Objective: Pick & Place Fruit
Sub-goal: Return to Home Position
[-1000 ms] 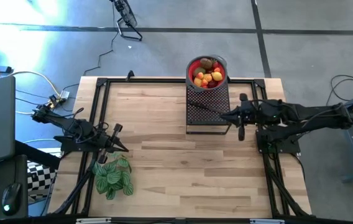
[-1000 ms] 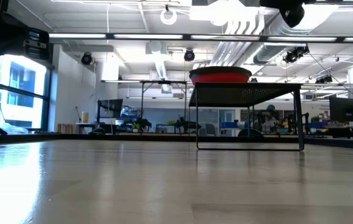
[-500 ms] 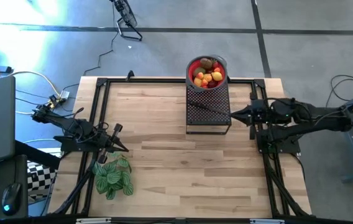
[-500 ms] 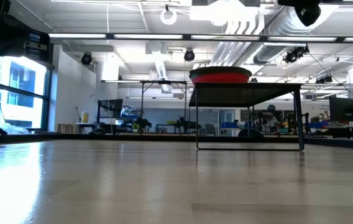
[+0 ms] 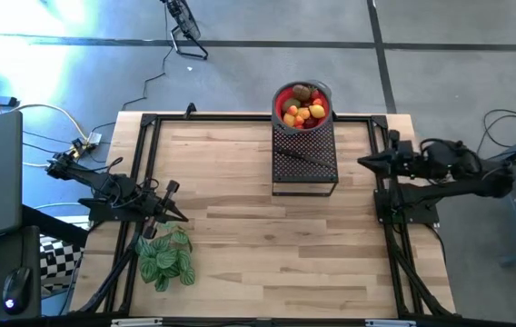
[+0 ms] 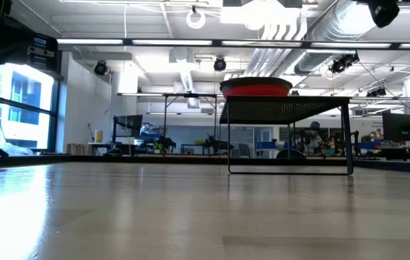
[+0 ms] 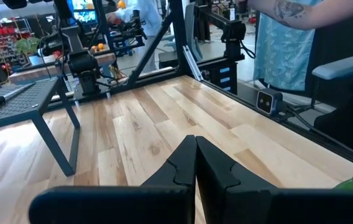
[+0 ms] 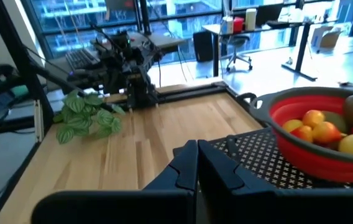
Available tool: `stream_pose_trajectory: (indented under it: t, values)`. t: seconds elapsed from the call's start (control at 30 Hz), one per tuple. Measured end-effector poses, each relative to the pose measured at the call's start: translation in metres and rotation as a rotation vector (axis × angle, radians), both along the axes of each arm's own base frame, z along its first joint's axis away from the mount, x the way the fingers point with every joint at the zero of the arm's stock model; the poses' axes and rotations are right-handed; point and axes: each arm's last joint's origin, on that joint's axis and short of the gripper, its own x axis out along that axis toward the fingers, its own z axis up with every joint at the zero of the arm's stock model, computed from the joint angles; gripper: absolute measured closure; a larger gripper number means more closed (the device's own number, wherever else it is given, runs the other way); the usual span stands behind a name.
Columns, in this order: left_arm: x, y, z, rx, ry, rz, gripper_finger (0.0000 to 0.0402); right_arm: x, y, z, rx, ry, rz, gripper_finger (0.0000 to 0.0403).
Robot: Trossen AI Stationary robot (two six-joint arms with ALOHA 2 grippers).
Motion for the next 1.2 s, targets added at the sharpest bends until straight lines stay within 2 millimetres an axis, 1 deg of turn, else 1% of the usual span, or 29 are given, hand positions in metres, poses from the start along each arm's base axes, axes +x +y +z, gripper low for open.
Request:
stream_pose_trajectory:
  t: [0.17,0.23,0.43,0.57,0.63,0.67,0.77,0.9,1.2]
  values:
    - [0.000,0.000,0.000,0.001,-0.001,0.000,0.0402,-0.018,-0.001,0.001,0.020,-0.062,-0.002,0.0399]
    - [0.000,0.000,0.000,0.000,-0.001,0.000,0.0402,-0.022,-0.001,-0.002,0.023,-0.077,-0.002,0.0399]
    - [0.000,0.000,0.000,0.000,-0.002,0.000,0.0402,-0.032,-0.002,-0.024,0.034,-0.119,-0.011,0.0399]
    - [0.000,0.000,0.000,0.000,-0.002,0.000,0.0402,-0.034,-0.002,-0.043,0.073,-0.209,-0.011,0.0400]
    - [0.000,0.000,0.001,-0.001,-0.003,0.001,0.0402,-0.027,-0.002,-0.049,0.075,-0.234,-0.024,0.0399]
    - [0.000,0.000,0.001,-0.001,-0.004,0.001,0.0402,-0.025,-0.003,-0.053,0.071,-0.211,-0.038,0.0399]
    - [0.000,0.000,0.001,-0.001,-0.003,0.001,0.0402,-0.022,-0.003,-0.053,0.069,-0.250,-0.055,0.0399]
    - [0.000,0.000,0.000,0.000,-0.001,0.001,0.0402,-0.009,-0.002,-0.070,0.053,-0.230,-0.068,0.0399]
    - [0.000,0.000,0.001,0.000,-0.002,0.001,0.0402,0.010,-0.001,-0.108,0.059,-0.178,-0.060,0.0399]
